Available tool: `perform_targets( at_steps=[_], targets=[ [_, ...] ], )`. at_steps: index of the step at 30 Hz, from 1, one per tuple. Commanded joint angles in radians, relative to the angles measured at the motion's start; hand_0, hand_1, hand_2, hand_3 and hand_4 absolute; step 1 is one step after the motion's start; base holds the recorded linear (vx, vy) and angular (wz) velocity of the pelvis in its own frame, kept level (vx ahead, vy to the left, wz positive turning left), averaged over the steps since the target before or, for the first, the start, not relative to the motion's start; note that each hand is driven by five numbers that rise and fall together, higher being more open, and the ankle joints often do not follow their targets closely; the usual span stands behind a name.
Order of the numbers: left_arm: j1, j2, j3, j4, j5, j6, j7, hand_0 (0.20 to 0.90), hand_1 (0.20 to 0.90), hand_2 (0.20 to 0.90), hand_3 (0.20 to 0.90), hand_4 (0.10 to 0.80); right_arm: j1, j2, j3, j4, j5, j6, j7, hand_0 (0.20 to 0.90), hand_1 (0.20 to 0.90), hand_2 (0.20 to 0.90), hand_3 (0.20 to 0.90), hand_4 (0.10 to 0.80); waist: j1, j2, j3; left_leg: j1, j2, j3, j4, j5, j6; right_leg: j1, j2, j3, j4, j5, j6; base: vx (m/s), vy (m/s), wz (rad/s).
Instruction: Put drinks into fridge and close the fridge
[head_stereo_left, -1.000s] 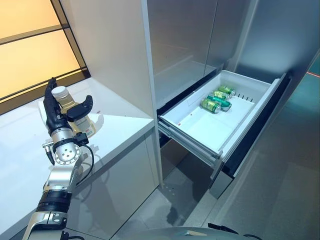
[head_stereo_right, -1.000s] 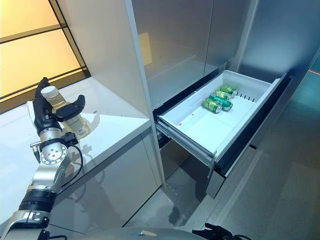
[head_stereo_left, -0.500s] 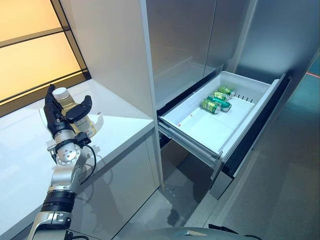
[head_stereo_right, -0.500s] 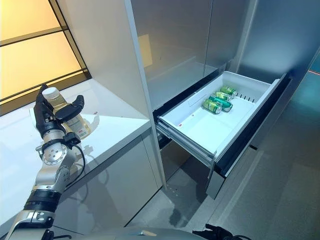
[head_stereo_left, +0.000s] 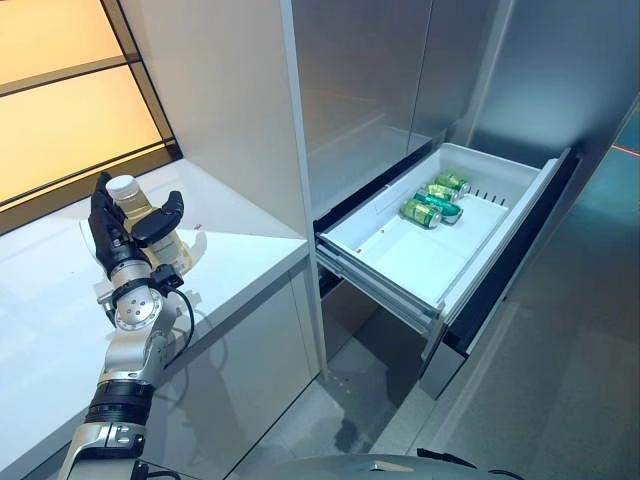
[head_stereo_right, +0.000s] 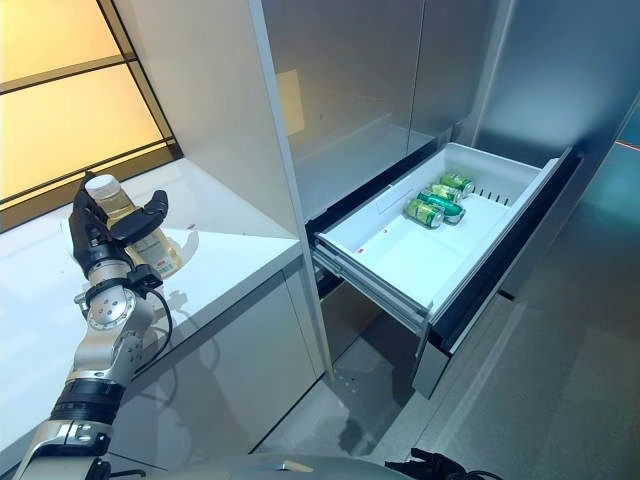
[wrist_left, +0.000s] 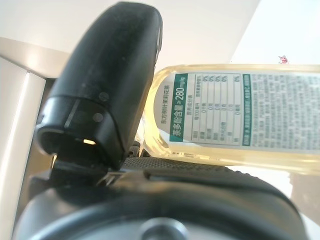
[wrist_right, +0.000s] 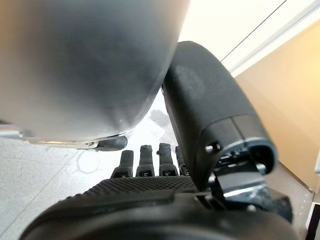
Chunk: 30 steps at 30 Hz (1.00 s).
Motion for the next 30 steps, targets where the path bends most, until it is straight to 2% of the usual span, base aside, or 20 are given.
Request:
perform_targets(
  at_steps=[1, 10, 18, 25, 30],
  targets=[
    [-0.113, 0.027, 0.022, 0.032, 0.063, -0.021, 0.013, 0.900, 0.900, 0.900, 0.900, 0.800, -0.017, 0.007, 0.030, 0.054, -0.028, -0.004, 0.011, 0.900, 0.900, 0.900, 0.900, 0.800, -0.005, 0.004, -0.001, 0.021, -0.014, 0.005, 0.014, -0.124, 0.009, -0.045, 0.000, -0.016, 0.090, -0.071, 0.051, 0.000, 0.000, 0.00],
    [-0.117, 0.071, 0.011, 0.024, 0.180, 0.003, 0.014, 0.900, 0.900, 0.900, 0.900, 0.800, -0.019, 0.004, 0.031, 0.059, -0.026, -0.008, 0.013, 0.900, 0.900, 0.900, 0.900, 0.800, -0.002, 0.005, 0.001, 0.018, -0.013, 0.006, 0.013, -0.123, 0.008, -0.046, 0.000, -0.016, 0.087, -0.069, 0.051, 0.000, 0.000, 0.00],
    [-0.117, 0.111, 0.013, 0.005, 0.217, 0.027, 0.005, 0.900, 0.900, 0.900, 0.900, 0.800, -0.009, 0.002, 0.037, 0.025, -0.021, 0.008, 0.012, 0.900, 0.900, 0.900, 0.900, 0.800, -0.004, 0.002, 0.006, 0.014, -0.013, 0.006, 0.012, -0.121, 0.007, -0.051, 0.001, -0.015, 0.086, -0.065, 0.053, 0.000, 0.000, 0.00],
    [-0.114, 0.105, 0.022, 0.000, 0.134, 0.025, -0.017, 0.900, 0.900, 0.900, 0.900, 0.800, -0.006, 0.006, 0.041, 0.010, -0.014, 0.017, 0.004, 0.900, 0.900, 0.900, 0.900, 0.800, -0.006, 0.003, 0.008, 0.012, -0.015, 0.005, 0.012, -0.119, 0.009, -0.053, 0.002, -0.011, 0.084, -0.063, 0.053, 0.000, 0.000, 0.00],
    [-0.108, 0.057, 0.028, 0.002, -0.003, 0.017, -0.055, 0.900, 0.900, 0.900, 0.900, 0.800, -0.008, 0.007, 0.042, 0.007, -0.014, 0.021, 0.003, 0.900, 0.900, 0.900, 0.900, 0.800, -0.006, 0.001, 0.009, 0.013, -0.015, 0.004, 0.012, -0.119, 0.009, -0.052, 0.001, -0.010, 0.083, -0.062, 0.054, 0.000, 0.000, 0.00]
  ],
)
